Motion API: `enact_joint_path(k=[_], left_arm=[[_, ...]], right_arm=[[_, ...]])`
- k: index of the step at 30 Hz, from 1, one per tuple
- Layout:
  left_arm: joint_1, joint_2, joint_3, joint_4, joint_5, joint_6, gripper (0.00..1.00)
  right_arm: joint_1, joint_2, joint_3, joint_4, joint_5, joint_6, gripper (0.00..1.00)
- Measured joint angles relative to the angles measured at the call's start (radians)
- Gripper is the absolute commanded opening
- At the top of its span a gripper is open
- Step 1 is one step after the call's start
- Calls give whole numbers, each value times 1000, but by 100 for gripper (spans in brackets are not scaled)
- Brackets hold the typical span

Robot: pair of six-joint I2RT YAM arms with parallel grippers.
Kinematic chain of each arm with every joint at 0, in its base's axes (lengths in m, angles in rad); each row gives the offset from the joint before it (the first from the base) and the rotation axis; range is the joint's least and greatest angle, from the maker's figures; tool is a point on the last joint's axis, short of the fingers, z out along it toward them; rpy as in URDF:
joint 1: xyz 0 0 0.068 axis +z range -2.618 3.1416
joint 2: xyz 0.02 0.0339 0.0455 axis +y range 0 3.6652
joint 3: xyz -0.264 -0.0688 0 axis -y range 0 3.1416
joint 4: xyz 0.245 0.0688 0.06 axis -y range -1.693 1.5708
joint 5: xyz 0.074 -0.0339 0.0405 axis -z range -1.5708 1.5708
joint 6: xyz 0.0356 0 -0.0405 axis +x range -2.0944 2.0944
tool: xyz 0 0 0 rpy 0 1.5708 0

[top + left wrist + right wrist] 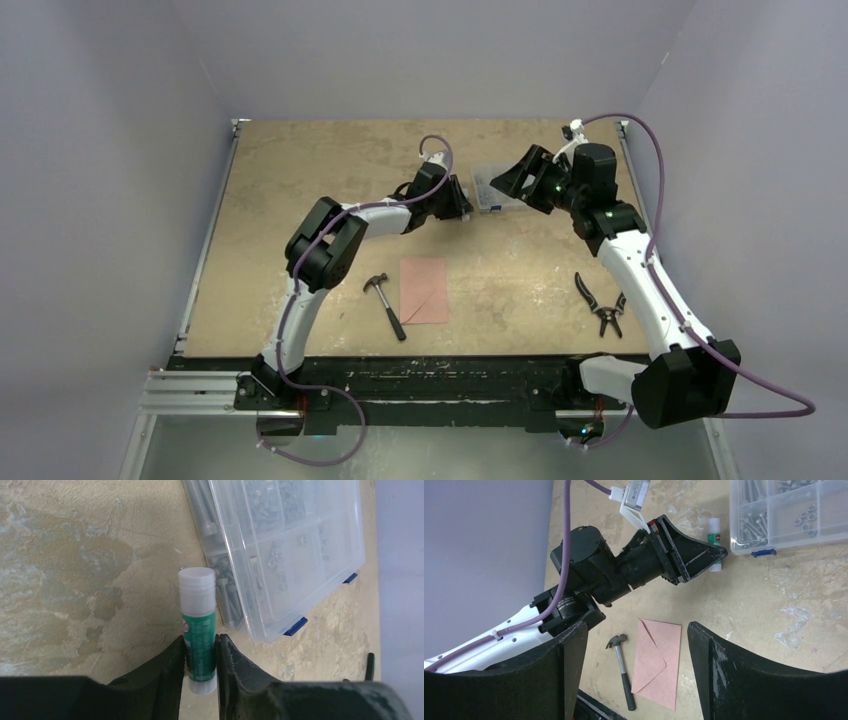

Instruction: Place the letter into the envelope and seal it

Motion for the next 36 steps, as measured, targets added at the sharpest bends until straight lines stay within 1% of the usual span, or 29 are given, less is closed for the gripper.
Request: enact_joint_path(k=[1,5,15,21,22,23,24,27,29,31,34,36], left_arm=[[0,0,0,-3,-1,-2,37],[0,-3,0,3,3,-10,43],[-3,-29,-26,-2,3,15,43],[7,-99,-104,4,49,80,48],[13,-121,-121,8,60,90,48],[20,-142,-135,11,67,96,59],[31,-173,-155,14,76,109,64],[84,-288,-170,-56,53,143,68],[130,-382,-156,-154,-5,170,72],[172,-473,-153,-219,-58,201,75],[231,-632,-153,-315,-179,260,77],[245,-734,-157,-372,-290,318,81]], right_arm=[[0,0,0,-3,1,-3,75],[0,2,0,-6,2,-12,74],[0,2,0,-6,2,-14,76],[0,2,3,-5,12,-15,76],[0,2,7,-8,19,-17,76],[0,2,14,-13,31,-21,76],[0,2,23,-17,38,-26,76],[0,25,103,-51,103,-54,76],[1,58,194,-74,169,-77,76],[1,84,275,-82,228,-100,77],[1,109,387,-87,326,-137,77],[1,116,458,-94,413,-163,78]])
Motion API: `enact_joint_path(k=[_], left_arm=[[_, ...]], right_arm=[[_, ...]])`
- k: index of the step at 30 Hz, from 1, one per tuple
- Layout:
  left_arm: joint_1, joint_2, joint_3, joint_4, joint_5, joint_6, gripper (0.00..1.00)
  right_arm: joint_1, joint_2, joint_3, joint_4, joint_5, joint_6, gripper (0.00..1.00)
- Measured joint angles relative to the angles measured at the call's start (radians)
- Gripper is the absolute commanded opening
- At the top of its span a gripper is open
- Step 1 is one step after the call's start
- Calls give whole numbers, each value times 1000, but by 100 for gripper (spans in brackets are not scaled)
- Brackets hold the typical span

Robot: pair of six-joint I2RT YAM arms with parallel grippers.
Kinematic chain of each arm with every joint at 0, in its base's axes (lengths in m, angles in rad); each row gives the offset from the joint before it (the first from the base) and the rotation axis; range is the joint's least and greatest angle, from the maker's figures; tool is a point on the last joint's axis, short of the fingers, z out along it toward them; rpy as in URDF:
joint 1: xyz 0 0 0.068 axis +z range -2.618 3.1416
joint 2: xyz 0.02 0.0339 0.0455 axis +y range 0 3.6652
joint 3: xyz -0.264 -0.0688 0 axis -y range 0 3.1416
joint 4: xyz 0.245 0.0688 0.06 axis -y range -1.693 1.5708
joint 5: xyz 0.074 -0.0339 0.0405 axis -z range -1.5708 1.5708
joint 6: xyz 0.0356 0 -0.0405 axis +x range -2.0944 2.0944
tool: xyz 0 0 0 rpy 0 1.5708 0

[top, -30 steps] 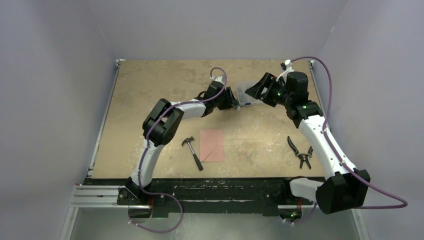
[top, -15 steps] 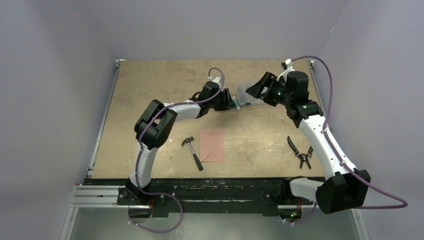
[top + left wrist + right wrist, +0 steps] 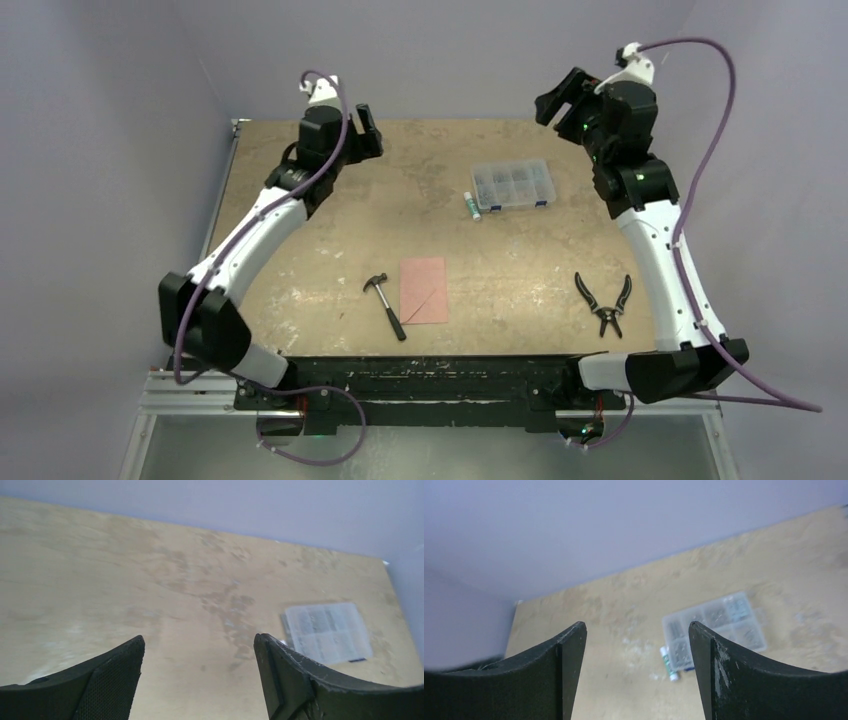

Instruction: Place the letter into the envelope and seal it

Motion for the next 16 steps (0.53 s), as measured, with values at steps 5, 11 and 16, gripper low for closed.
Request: enact_joint_path(k=[5,11,16], left_arm=[[-10,-192,-29,-100,-218,150,86],[-10,-331,-57,-192,-356,266,92],[-10,-409,-64,-222,-388,296,96]], right_arm=[[-1,-2,140,-33,190,-50,87],[-1,-27,225,-37,333,-109,99],[-1,-52,237,-43,391,-127,99]])
